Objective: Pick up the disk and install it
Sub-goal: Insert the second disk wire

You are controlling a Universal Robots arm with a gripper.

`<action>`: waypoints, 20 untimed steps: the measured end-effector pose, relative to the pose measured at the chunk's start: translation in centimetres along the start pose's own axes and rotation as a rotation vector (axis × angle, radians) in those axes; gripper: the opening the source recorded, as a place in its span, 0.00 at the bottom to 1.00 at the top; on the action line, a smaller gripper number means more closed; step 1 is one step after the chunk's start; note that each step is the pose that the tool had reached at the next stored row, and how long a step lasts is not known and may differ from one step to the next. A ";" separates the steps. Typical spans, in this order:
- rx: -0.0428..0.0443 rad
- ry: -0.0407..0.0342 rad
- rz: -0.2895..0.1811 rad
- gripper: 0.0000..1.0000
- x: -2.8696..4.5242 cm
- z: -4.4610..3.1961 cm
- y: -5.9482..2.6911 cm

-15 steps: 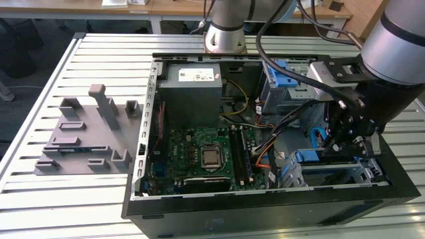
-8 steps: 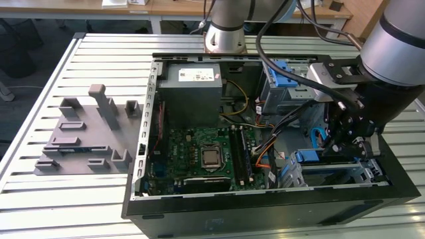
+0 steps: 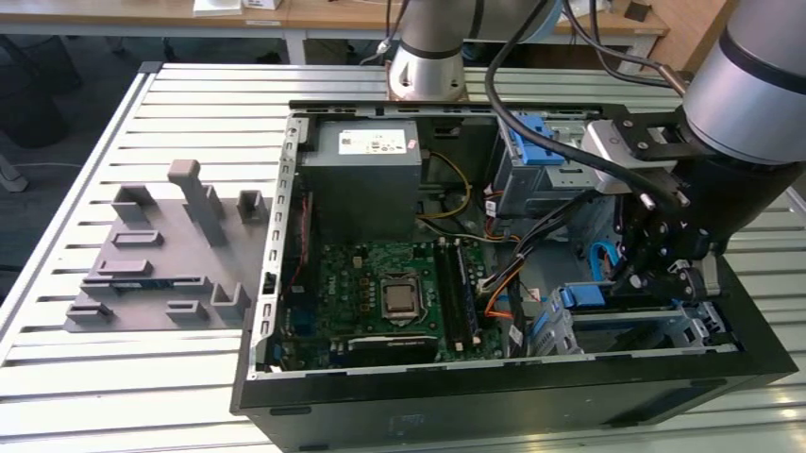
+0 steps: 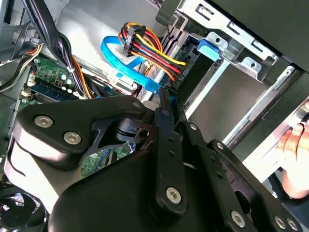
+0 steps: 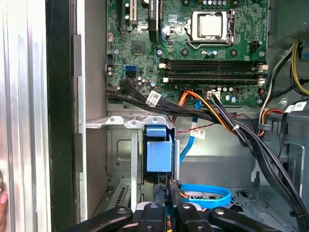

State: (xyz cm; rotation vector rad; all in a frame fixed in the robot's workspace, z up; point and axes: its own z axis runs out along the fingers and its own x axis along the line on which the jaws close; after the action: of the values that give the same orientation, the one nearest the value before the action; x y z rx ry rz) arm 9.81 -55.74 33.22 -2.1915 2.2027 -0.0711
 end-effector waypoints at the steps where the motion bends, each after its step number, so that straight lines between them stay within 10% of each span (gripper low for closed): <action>1: 0.0000 -0.0004 0.000 0.16 0.00 0.01 0.00; 20: -0.0002 -0.0075 0.023 0.16 0.01 -0.33 -0.03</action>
State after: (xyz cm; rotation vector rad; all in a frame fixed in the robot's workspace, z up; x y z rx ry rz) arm 9.81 -55.74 33.55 -2.1623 2.2237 -0.0619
